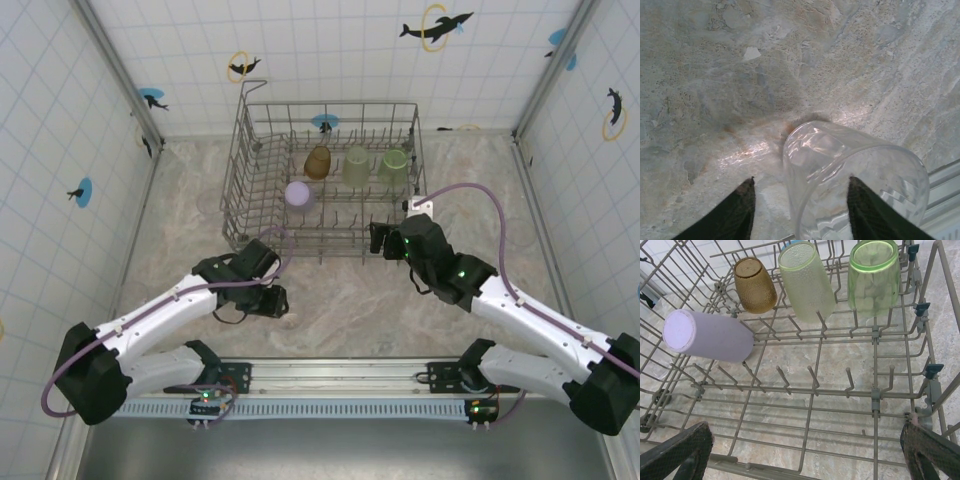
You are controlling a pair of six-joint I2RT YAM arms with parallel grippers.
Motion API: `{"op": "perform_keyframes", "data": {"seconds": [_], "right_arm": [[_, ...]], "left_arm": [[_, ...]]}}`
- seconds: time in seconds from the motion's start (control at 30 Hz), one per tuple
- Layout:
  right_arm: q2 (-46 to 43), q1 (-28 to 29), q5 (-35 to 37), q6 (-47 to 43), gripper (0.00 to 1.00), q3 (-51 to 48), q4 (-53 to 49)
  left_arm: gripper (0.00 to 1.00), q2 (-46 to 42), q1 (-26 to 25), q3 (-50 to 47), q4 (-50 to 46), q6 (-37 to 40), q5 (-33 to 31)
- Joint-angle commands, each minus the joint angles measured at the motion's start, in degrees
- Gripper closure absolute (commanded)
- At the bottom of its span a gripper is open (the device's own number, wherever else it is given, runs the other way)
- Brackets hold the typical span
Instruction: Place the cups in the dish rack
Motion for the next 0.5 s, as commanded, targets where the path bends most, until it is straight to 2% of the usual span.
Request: {"op": "perform_keyframes", "data": {"seconds": [0.0, 0.07, 0.27, 0.47], "right_arm": [[-0.9, -0.4, -0.1, 0.6, 0.0, -1.0, 2.5], [-0.9, -0.3, 0.0, 0.5, 0.0, -0.8, 2.1], [-2.1, -0.4, 0.2, 0.7, 0.0, -1.6, 2.1], [-2.5, -1.1, 0.2, 0.2, 0.0, -2.4, 2.2]], "left_arm": [[0.61, 0.9, -0.5, -0.6, 0.2, -0.6, -1.8], [0.75, 1.3, -0.8, -0.6, 0.5, -0.8, -2.4], [1.0, 2.6, -1.4, 0.1, 0.9, -1.3, -3.6], [1.0, 3.2, -1.7, 4.8, -1.1, -1.3, -4.4]]}}
